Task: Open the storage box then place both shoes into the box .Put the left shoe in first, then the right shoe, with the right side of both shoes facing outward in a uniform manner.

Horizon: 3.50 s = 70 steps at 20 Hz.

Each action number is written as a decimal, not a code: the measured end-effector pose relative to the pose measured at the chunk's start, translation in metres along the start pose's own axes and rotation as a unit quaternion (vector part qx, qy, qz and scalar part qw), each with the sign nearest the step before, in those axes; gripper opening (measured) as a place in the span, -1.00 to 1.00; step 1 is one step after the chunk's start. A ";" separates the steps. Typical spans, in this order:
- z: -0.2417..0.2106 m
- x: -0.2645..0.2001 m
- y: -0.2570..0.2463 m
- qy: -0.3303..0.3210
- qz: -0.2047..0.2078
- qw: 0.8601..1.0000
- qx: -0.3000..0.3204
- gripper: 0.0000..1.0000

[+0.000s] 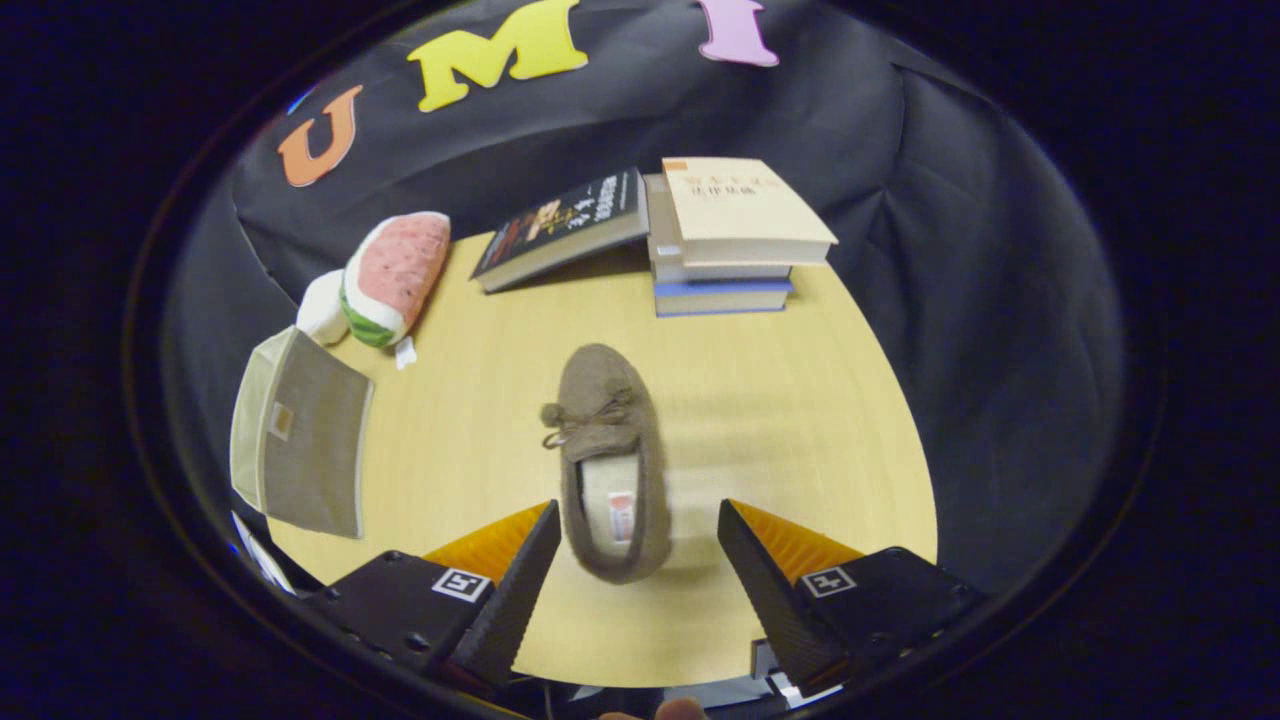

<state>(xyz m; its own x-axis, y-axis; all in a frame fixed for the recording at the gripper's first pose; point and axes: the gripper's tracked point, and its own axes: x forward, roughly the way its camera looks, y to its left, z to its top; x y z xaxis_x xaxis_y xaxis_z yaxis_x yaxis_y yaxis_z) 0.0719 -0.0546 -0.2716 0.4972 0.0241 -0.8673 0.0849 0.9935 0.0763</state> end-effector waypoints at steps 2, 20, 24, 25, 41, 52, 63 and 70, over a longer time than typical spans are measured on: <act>0.002 0.026 -0.005 0.028 0.011 1.000 -0.003 0.93; -0.007 0.044 0.024 0.123 0.044 0.991 0.022 -0.99; 0.005 -0.008 0.077 0.110 0.081 0.990 0.035 -1.00; 0.011 -0.021 0.093 0.103 0.088 0.990 0.031 -0.99; 0.021 -0.095 0.435 0.127 0.160 0.978 0.032 -0.99; -0.012 -0.033 0.437 0.175 0.043 0.981 0.070 -1.00; -0.019 -0.004 0.431 0.157 -0.024 0.987 0.015 -0.96; -0.011 -0.024 0.444 0.114 -0.012 0.993 -0.039 -0.11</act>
<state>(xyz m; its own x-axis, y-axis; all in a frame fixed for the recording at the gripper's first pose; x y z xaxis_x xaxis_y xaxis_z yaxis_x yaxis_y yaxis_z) 0.0883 0.3871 -0.2225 0.2869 0.0167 -0.9578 0.0218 0.9995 0.0239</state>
